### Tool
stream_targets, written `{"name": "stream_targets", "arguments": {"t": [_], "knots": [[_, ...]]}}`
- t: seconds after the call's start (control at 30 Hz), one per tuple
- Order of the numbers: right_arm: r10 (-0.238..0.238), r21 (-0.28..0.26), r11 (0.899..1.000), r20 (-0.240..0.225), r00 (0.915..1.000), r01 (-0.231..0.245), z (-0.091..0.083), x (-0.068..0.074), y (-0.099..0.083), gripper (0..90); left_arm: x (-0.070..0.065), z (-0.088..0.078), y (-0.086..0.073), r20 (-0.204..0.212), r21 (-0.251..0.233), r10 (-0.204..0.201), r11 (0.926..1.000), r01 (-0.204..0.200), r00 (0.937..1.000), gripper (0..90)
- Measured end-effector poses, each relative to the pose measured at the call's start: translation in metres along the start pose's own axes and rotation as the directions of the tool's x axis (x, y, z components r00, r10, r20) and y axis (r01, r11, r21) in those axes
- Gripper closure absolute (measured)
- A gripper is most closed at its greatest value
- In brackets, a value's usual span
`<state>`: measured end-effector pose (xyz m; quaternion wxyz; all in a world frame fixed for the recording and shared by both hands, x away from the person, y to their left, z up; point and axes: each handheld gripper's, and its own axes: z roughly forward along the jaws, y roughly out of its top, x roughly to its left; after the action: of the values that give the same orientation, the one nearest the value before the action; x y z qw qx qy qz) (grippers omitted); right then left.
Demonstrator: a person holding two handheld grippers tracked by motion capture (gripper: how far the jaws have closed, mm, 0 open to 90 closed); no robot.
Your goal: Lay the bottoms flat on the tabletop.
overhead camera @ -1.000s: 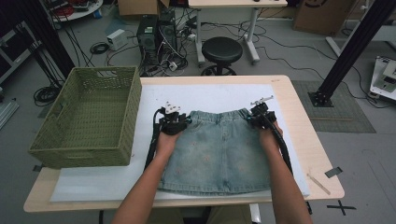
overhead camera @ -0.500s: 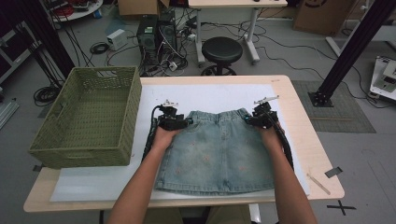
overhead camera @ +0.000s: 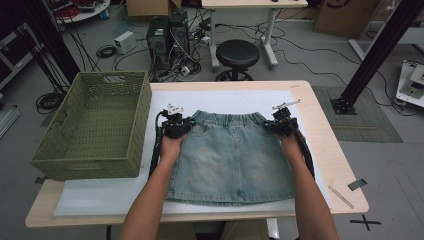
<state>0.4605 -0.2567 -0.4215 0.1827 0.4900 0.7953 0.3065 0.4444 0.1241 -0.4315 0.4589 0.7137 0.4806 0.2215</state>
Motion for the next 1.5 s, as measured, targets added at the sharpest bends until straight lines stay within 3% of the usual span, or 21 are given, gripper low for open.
{"name": "stream_targets", "arguments": {"t": [0.1,0.13,0.17,0.2,0.23,0.33,0.4,0.5,0.67,0.77,0.9,0.93,1.0,1.07,1.1,1.13,1.17,1.27,1.4,1.47,1.5], "knots": [[0.007,-0.029,1.0,0.027,0.9996,-0.007,0.002,0.005,0.006,86.6,0.003,-0.001,0.004,-0.041,-0.029,0.006,0.9996,-0.007,0.9991,79.0],[0.01,-0.033,0.999,0.044,0.999,-0.008,0.004,0.006,0.008,86.7,0.007,-0.002,0.004,-0.07,-0.034,-0.007,0.9994,0.005,0.9975,86.3],[0.011,-0.025,1.0,0.067,0.9977,-0.009,0.007,0.007,0.008,86.6,0.011,-0.003,0.003,-0.1,-0.034,-0.044,0.9986,0.041,0.994,86.8],[0.025,-0.019,1.0,0.077,0.9967,-0.024,0.01,0.006,0.007,86.5,0.018,-0.006,0.001,-0.151,-0.045,-0.047,0.9982,0.041,0.9874,89.7],[0.05,-0.003,0.999,0.114,0.9923,-0.05,0.013,0.005,0.005,86.5,0.025,-0.008,-0.002,-0.143,-0.039,-0.077,0.9966,0.072,0.9867,89.7],[0.115,-0.049,0.992,0.021,0.9931,-0.114,0.019,-0.005,-0.005,85.1,0.03,-0.011,-0.009,-0.064,-0.04,-0.06,0.9975,0.058,0.9961,87.9],[0.117,-0.063,0.991,0.002,0.9932,-0.116,0.02,-0.005,-0.006,81.1,0.027,-0.009,-0.01,-0.027,-0.027,-0.07,0.9973,0.069,0.9972,79.8],[0.114,-0.081,0.99,0.006,0.9935,-0.113,0.016,-0.003,-0.004,70.4,0.017,-0.003,-0.009,0.036,-0.019,-0.042,0.9989,0.043,0.9985,69.8],[0.113,-0.134,0.985,0.004,0.9936,-0.111,0.001,-0.005,-0.001,52.1,0.012,0.004,-0.006,0.108,0.028,-0.063,0.9978,0.06,0.9922,53.4],[0.085,-0.125,0.989,0.022,0.9962,-0.081,-0.01,-0.011,-0.002,51.8,0.012,0.007,-0.008,0.108,0.074,-0.061,0.9959,0.053,0.9923,50.7],[0.109,-0.079,0.991,-0.025,0.9938,-0.11,-0.015,-0.022,-0.013,55.6,0.015,0.014,-0.015,0.119,0.159,-0.092,0.9846,0.073,0.9886,49.3],[0.106,-0.061,0.992,-0.044,0.9933,-0.109,-0.013,-0.023,-0.016,56.0,0.015,0.014,-0.015,0.122,0.156,-0.09,0.9852,0.07,0.9885,49.8],[0.1,-0.006,0.995,-0.093,0.9906,-0.102,-0.007,-0.022,-0.022,54.5,0.012,0.013,-0.015,0.138,0.17,-0.067,0.9845,0.043,0.9882,67.6],[0.083,0.044,0.996,-0.099,0.9915,-0.079,0.0,-0.018,-0.025,58.0,0.009,0.012,-0.015,0.12,0.164,-0.047,0.9862,0.027,0.9917,79.0],[0.074,0.033,0.997,-0.089,0.9933,-0.071,0.0,-0.016,-0.026,74.3,0.009,0.011,-0.016,0.103,0.153,-0.054,0.9875,0.038,0.9932,80.3],[0.078,0.035,0.997,-0.111,0.9907,-0.074,0.0,-0.016,-0.025,82.4,0.01,0.008,-0.016,0.077,0.139,-0.054,0.9893,0.043,0.9956,81.2],[0.062,0.037,0.998,-0.092,0.9938,-0.059,-0.002,-0.015,-0.024,84.5,0.012,0.005,-0.017,0.049,0.118,-0.052,0.992,0.046,0.9974,82.2],[0.053,-0.002,0.999,-0.026,0.9983,-0.053,-0.007,-0.015,-0.02,85.3,0.016,-0.001,-0.018,0.009,0.076,-0.059,0.9955,0.058,0.9982,82.7],[0.06,-0.029,0.998,-0.004,0.9982,-0.061,-0.004,-0.012,-0.019,84.8,0.015,-0.001,-0.02,0.003,0.076,-0.042,0.9962,0.042,0.9991,82.4],[0.053,-0.022,0.998,-0.023,0.9983,-0.053,0.0,-0.011,-0.02,78.0,0.015,-0.003,-0.02,0.023,0.066,-0.038,0.9972,0.036,0.999,77.4],[0.067,-0.03,0.997,-0.035,0.9971,-0.068,-0.002,-0.011,-0.021,67.3,0.016,-0.004,-0.02,0.036,0.068,-0.059,0.9961,0.057,0.9976,71.3]]}}
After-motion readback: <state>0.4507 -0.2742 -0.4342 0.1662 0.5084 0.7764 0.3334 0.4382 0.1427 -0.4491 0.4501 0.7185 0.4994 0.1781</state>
